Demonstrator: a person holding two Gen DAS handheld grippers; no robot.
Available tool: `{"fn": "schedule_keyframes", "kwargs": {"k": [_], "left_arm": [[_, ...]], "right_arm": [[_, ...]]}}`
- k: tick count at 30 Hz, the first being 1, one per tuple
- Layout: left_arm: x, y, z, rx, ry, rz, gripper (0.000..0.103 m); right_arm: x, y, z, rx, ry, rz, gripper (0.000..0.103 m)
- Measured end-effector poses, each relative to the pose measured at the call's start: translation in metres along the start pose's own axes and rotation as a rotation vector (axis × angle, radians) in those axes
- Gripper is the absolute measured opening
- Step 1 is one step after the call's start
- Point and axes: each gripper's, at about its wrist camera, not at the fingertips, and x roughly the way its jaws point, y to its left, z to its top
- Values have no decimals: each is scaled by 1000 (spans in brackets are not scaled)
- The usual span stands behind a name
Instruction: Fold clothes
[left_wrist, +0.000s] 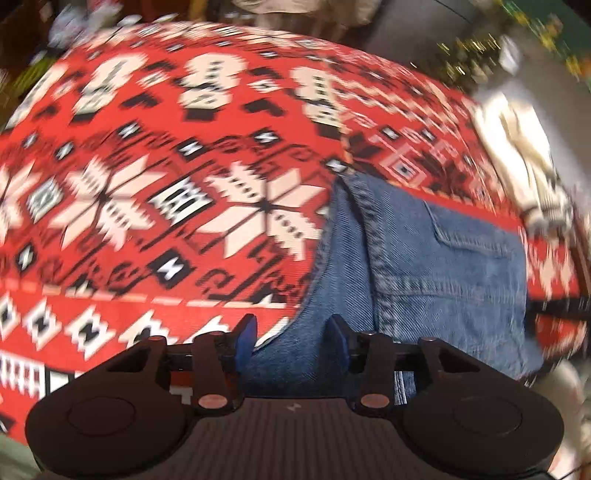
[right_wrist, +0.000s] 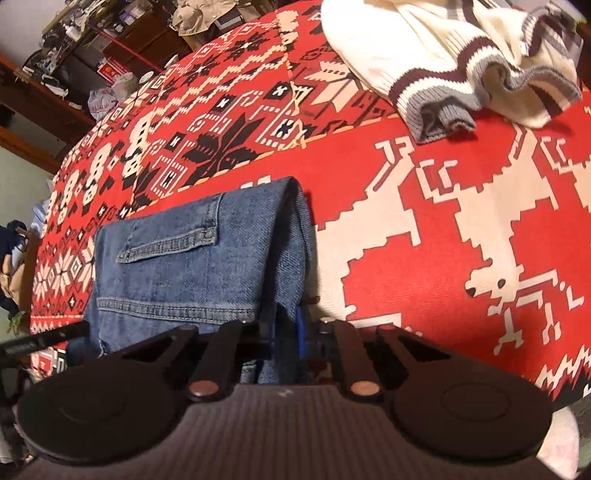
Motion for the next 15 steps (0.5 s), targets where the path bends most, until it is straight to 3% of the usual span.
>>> {"fn": "schedule_keyframes", "kwargs": {"k": [2, 4, 7, 12, 15], "left_arm": [[3, -7, 2, 38, 14, 15, 13], [4, -10, 4, 37, 17, 33, 7], [-7, -19, 2, 27, -12, 45, 6], [-49, -21, 7, -75, -88, -59, 5], [-70, -21, 23, -118, -124, -91, 5]], "right_arm": [[1, 0, 0, -7, 0, 4, 12], [1, 3, -1, -32, -12, -3, 10], [-2, 8, -6, -71, -40, -16, 5], [-22, 27, -6, -121, -88, -9, 4], [-35, 50, 13, -182, -80, 0, 4]]}}
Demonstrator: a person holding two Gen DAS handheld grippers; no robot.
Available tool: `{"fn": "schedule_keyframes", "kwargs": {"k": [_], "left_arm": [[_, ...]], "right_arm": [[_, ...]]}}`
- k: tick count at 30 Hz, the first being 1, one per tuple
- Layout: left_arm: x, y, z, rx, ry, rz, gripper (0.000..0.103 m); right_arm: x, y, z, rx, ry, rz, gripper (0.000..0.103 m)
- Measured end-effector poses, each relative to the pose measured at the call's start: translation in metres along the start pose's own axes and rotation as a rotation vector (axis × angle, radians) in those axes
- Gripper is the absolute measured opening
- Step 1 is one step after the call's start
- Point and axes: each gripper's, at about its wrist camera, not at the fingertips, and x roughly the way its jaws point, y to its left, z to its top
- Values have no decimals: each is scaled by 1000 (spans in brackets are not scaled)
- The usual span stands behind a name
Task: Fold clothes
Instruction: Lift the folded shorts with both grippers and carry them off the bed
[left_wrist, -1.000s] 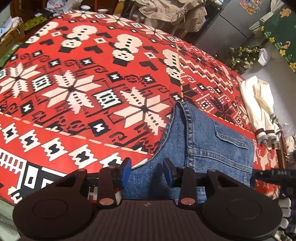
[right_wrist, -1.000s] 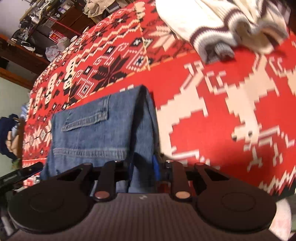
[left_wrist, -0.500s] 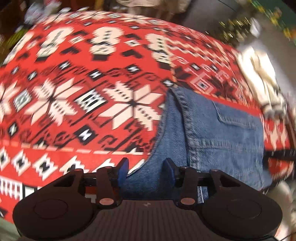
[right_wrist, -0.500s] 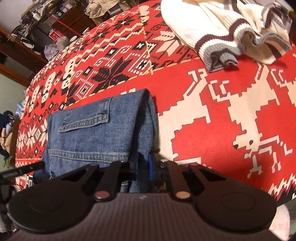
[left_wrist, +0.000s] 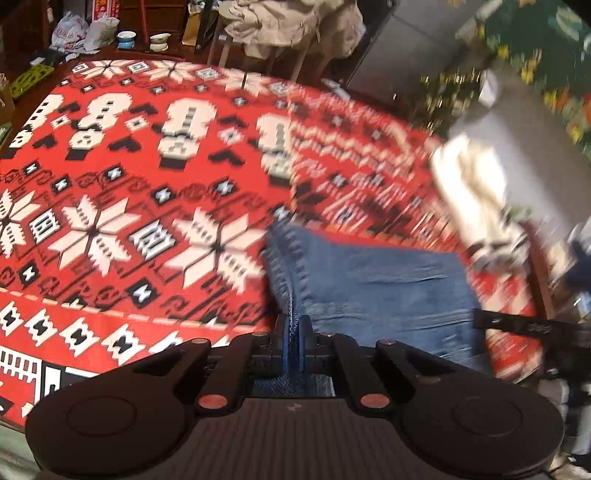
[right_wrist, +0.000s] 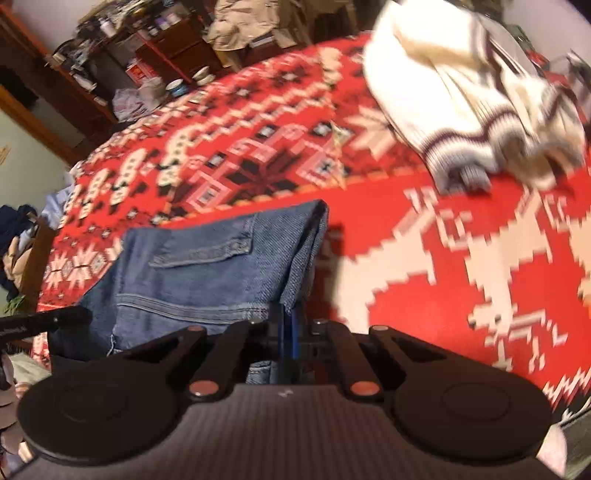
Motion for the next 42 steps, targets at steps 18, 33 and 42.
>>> {"fn": "schedule_keyframes", "kwargs": {"k": [18, 33, 42], "left_arm": [[-77, 74, 142, -408, -295, 198, 5], [-98, 179, 134, -976, -391, 340, 5], [-68, 195, 93, -1176, -336, 365, 4]], "right_arm": [[96, 189, 271, -421, 114, 205, 3], [221, 419, 361, -739, 318, 357, 3], [295, 482, 326, -983, 459, 346, 3]]}}
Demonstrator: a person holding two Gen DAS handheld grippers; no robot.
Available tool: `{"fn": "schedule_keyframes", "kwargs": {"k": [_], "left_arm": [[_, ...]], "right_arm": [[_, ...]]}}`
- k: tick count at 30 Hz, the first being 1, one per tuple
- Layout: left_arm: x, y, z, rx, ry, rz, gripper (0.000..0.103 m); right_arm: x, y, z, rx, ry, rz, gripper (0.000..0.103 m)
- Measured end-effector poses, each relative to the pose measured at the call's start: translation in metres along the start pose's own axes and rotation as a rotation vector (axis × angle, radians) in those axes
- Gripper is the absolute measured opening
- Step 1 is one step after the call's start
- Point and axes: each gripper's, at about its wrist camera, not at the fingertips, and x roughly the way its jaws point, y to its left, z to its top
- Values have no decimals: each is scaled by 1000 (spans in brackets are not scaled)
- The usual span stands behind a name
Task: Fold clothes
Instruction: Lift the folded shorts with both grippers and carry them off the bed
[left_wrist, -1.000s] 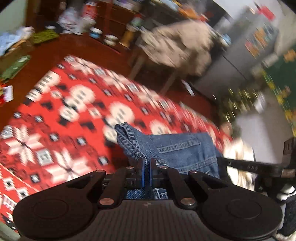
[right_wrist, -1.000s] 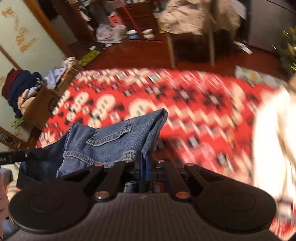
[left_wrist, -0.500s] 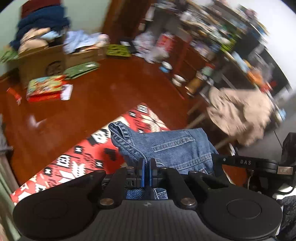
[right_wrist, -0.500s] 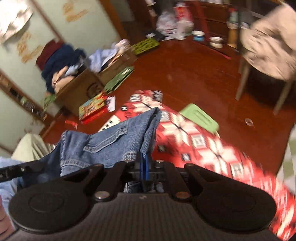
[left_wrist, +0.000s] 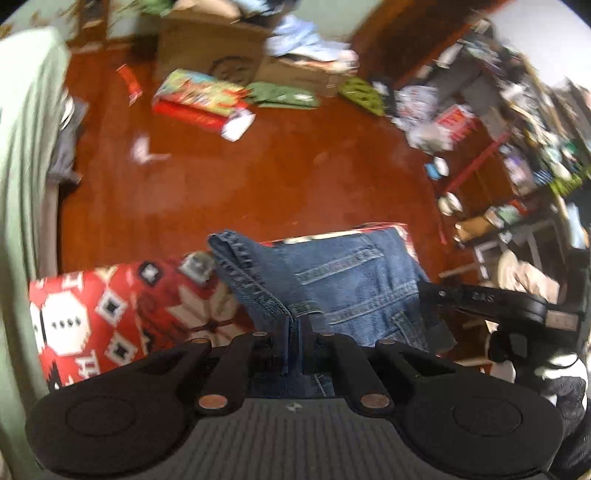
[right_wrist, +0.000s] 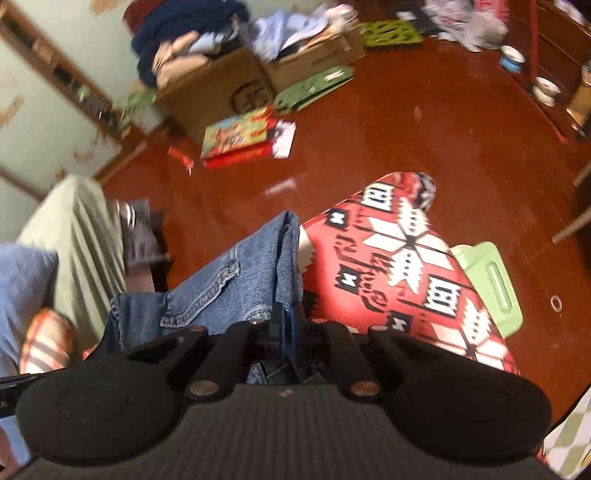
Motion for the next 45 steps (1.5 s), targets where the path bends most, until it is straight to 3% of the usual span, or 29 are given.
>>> {"fn": "schedule_keyframes", "kwargs": {"k": [5, 9, 16, 19, 23, 24, 25, 27, 28, 34, 36, 40, 45], "left_arm": [[5, 11, -12, 1, 22, 18, 4], [7, 10, -17, 34, 22, 31, 4], [48, 43, -44, 50, 141, 173, 5], [56, 53, -47, 56, 165, 190, 6], [54, 57, -46, 129, 177, 222, 33], [51, 58, -46, 143, 177, 230, 33], [48, 58, -45, 156, 176, 237, 33], [41, 58, -43, 164, 164, 257, 20], [36, 56, -41, 170, 152, 257, 20], [20, 35, -15, 205, 89, 162, 15], [28, 23, -11, 242, 79, 138, 7], [60, 25, -10, 250, 136, 118, 5], [80, 44, -20, 288, 190, 163, 8]], "right_arm": [[32, -1, -13, -54, 39, 2, 3], [31, -5, -13, -51, 21, 18, 3], [60, -14, -16, -88, 38, -63, 4], [63, -25, -19, -46, 30, -80, 6], [54, -37, -24, 20, -6, -87, 11], [46, -38, -26, 35, -27, -93, 12], [38, -39, -29, 49, -49, -99, 12], [25, -35, -36, 49, -71, -121, 12], [18, -34, -39, 48, -82, -132, 12], [26, -11, -46, 5, -85, -115, 8], [41, -10, -39, 19, -89, -117, 5], [71, -18, -27, 96, -108, -104, 4], [86, -36, -35, 122, -112, -127, 0]]}}
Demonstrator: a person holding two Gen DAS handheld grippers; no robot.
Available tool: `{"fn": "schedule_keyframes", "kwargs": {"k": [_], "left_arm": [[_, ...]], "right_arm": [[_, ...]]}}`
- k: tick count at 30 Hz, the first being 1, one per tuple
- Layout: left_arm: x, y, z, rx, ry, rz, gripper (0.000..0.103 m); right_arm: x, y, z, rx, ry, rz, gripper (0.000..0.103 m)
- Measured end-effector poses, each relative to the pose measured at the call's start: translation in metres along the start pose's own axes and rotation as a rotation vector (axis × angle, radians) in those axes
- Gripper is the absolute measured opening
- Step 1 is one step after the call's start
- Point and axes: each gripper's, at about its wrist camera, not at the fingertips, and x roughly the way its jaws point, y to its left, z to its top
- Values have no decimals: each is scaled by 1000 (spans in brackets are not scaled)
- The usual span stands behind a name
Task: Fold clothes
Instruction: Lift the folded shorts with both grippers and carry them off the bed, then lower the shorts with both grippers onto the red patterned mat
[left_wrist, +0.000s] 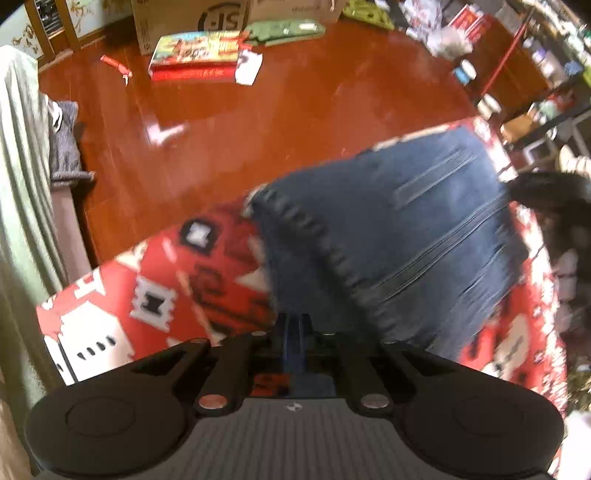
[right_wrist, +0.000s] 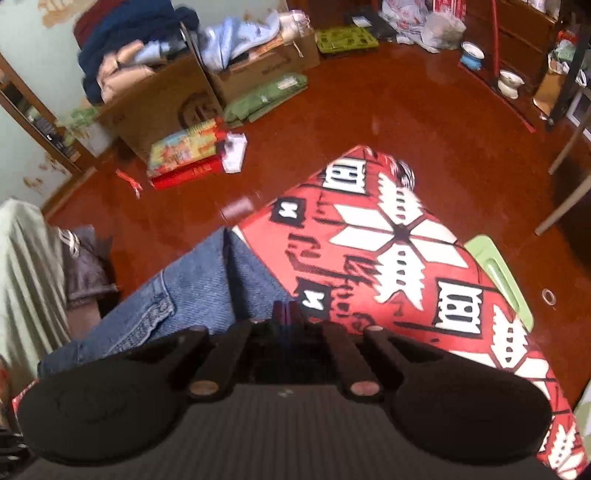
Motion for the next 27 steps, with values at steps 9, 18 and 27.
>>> {"fn": "schedule_keyframes", "kwargs": {"k": [9, 18, 27], "left_arm": [[-9, 4, 2, -26, 10, -39, 7], [-6, -6, -3, 64, 28, -17, 7], [-24, -20, -20, 106, 46, -80, 7]], "right_arm": [[-30, -18, -17, 1, -2, 8, 4], [-19, -8, -27, -26, 7, 12, 0], [-66, -13, -42, -90, -23, 1, 7]]}}
